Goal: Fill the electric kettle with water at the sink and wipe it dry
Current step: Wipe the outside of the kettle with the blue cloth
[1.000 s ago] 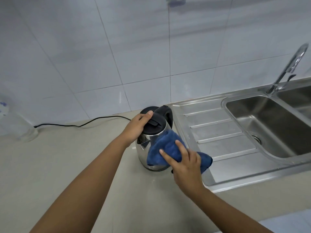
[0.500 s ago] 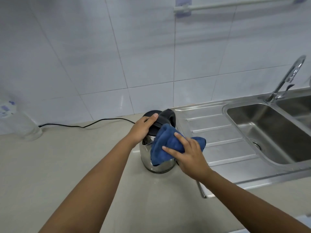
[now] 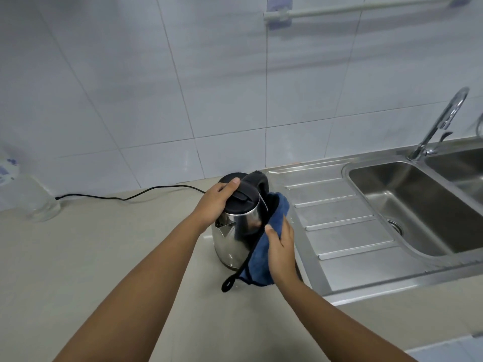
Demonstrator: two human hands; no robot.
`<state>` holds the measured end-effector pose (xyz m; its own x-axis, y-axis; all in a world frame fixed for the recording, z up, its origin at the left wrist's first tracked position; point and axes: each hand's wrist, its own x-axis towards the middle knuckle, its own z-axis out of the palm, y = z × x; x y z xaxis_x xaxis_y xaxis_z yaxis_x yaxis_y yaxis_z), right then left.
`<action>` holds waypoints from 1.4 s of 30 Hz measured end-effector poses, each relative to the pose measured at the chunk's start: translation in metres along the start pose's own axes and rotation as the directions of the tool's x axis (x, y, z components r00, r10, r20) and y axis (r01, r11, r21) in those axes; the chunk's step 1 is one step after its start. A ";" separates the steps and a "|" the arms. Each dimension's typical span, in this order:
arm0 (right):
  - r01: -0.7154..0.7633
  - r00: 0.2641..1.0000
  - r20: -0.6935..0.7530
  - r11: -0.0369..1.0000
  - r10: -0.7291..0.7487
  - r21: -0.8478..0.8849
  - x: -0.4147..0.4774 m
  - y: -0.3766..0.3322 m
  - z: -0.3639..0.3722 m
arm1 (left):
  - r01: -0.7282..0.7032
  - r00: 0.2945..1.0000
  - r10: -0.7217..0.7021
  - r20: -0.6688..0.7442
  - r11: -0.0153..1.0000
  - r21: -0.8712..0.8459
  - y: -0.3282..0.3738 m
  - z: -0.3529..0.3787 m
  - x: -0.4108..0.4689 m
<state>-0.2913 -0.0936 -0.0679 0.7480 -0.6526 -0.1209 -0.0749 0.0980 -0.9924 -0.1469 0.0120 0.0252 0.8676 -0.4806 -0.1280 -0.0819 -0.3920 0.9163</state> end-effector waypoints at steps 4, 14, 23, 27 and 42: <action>-0.101 0.995 0.002 0.995 0.101 -0.015 -0.015 0.023 -0.006 | 0.005 1.000 -0.005 -0.001 1.000 -0.009 0.000 0.000 -0.001; 0.033 0.992 0.123 0.979 -0.009 -0.200 0.000 -0.023 -0.021 | 0.014 1.000 -0.014 -0.005 1.000 -0.015 0.001 0.000 -0.003; 0.099 0.991 0.120 0.270 0.062 -0.958 0.026 -0.031 -0.078 | 0.019 1.000 -0.019 -0.016 1.000 -0.014 0.003 0.000 -0.005; 0.125 0.973 0.161 0.208 0.164 -0.970 0.024 0.007 -0.082 | 0.019 0.999 -0.019 -0.026 1.000 -0.005 0.005 0.000 -0.006; 0.040 0.965 0.258 0.936 0.055 -0.349 -0.066 0.021 0.023 | 0.137 0.966 -0.172 -0.192 0.974 -0.181 -0.006 0.006 -0.027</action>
<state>-0.3268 -0.0316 -0.0803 0.8873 -0.4307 -0.1650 -0.2704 -0.1960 -0.9426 -0.1726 0.0230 0.0211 0.9466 -0.2462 -0.2082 0.1282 -0.3052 0.9436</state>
